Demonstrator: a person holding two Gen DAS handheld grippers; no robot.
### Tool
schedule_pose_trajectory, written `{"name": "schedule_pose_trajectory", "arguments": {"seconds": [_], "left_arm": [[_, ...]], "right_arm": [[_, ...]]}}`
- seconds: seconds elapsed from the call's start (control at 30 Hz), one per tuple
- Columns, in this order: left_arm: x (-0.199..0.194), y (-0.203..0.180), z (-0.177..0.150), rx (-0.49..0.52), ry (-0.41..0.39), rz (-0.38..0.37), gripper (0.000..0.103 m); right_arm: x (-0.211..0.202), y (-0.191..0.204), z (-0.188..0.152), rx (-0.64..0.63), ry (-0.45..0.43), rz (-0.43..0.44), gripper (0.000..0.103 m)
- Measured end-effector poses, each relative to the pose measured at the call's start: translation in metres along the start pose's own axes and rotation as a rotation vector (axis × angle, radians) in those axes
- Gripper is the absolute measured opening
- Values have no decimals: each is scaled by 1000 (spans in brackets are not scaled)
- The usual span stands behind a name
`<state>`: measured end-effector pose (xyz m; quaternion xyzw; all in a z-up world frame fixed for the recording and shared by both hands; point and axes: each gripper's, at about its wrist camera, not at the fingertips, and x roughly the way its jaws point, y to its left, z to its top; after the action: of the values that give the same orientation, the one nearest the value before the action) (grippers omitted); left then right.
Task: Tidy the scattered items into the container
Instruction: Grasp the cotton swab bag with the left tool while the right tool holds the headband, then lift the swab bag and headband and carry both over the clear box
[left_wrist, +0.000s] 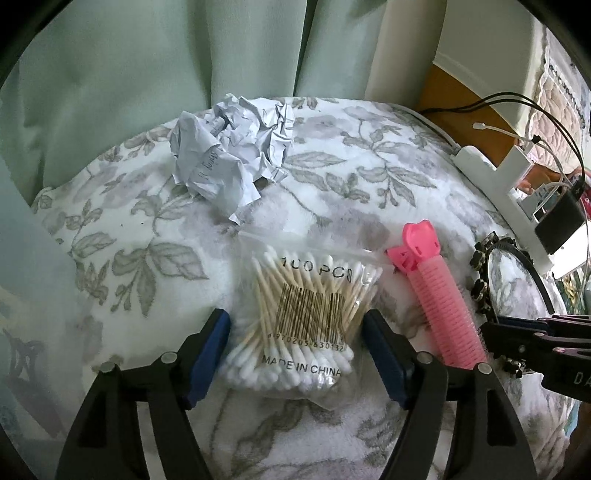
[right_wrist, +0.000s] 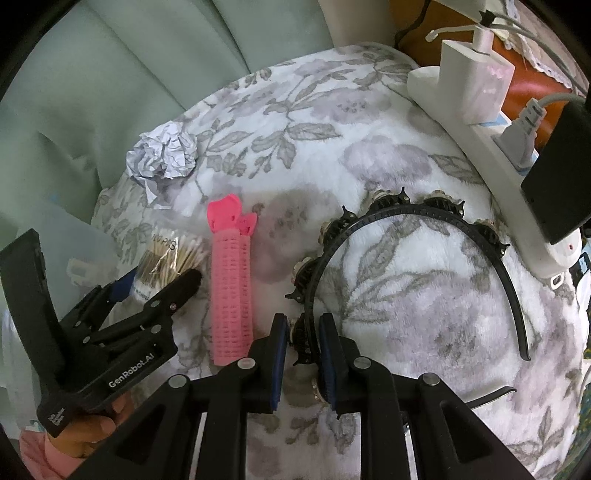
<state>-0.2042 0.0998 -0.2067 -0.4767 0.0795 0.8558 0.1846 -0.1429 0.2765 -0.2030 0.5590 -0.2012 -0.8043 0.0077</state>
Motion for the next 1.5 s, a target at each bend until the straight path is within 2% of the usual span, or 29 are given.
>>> {"name": "schedule_pose_trajectory", "arguments": {"seconds": [0.2, 0.3, 0.6, 0.9, 1.27, 1.5], "left_arm": [[-7, -4, -1, 17, -14, 12, 56], [-14, -6, -2, 23, -15, 8, 53], [-56, -16, -3, 16, -68, -13, 52], [-105, -21, -9, 5, -138, -12, 52], [-105, -19, -26, -32, -108, -7, 52], [-101, -15, -29, -49, -104, -12, 53]], "right_arm": [[-6, -2, -1, 5, -9, 6, 18], [-17, 0, -2, -2, -34, 13, 17], [-53, 11, 0, -14, -111, 63, 15], [-89, 15, -15, -35, -157, 96, 14], [-37, 10, -52, -101, -11, 51, 14], [-16, 11, -55, -122, 41, 20, 18]]}}
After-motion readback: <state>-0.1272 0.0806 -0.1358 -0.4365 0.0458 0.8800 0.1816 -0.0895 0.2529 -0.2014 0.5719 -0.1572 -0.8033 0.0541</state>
